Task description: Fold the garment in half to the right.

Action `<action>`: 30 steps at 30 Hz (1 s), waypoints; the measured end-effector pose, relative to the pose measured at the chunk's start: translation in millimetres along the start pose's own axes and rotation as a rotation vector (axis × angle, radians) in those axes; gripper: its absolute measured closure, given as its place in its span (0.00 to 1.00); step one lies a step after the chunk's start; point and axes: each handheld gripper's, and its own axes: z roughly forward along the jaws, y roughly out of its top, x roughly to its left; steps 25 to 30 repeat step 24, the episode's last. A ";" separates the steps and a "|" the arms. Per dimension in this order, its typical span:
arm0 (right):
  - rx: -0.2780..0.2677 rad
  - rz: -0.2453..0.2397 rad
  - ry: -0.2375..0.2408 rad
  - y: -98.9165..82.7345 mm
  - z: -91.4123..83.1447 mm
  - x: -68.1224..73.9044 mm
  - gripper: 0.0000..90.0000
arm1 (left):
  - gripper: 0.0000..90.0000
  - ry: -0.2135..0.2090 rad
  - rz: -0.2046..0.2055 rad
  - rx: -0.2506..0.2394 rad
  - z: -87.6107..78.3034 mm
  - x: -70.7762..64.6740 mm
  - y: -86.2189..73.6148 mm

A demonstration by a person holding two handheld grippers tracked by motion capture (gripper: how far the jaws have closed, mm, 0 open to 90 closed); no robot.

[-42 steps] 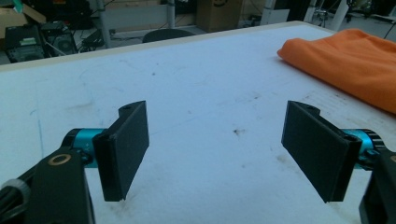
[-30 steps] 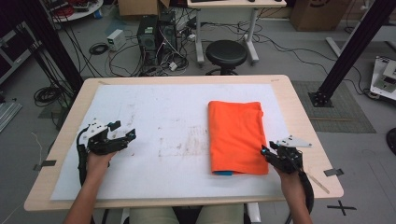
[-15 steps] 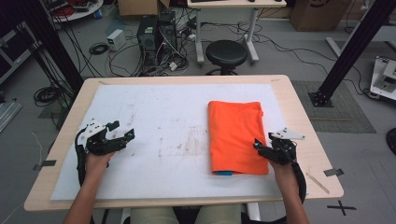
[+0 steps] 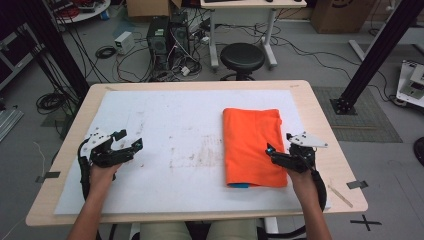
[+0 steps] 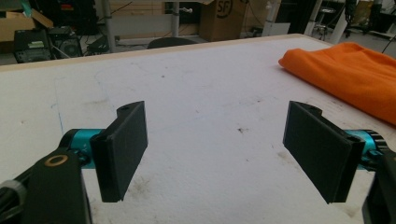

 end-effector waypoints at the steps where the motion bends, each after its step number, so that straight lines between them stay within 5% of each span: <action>1: -0.002 0.001 -0.003 -0.2 -0.6 -0.1 0.24 | 0.24 -0.003 -0.001 -0.001 -0.1 -0.4 -0.3; 30: -0.033 0.023 -0.007 0.5 -9.8 -2.3 0.24 | 0.24 -0.015 -0.005 0.002 1.0 -2.7 -2.3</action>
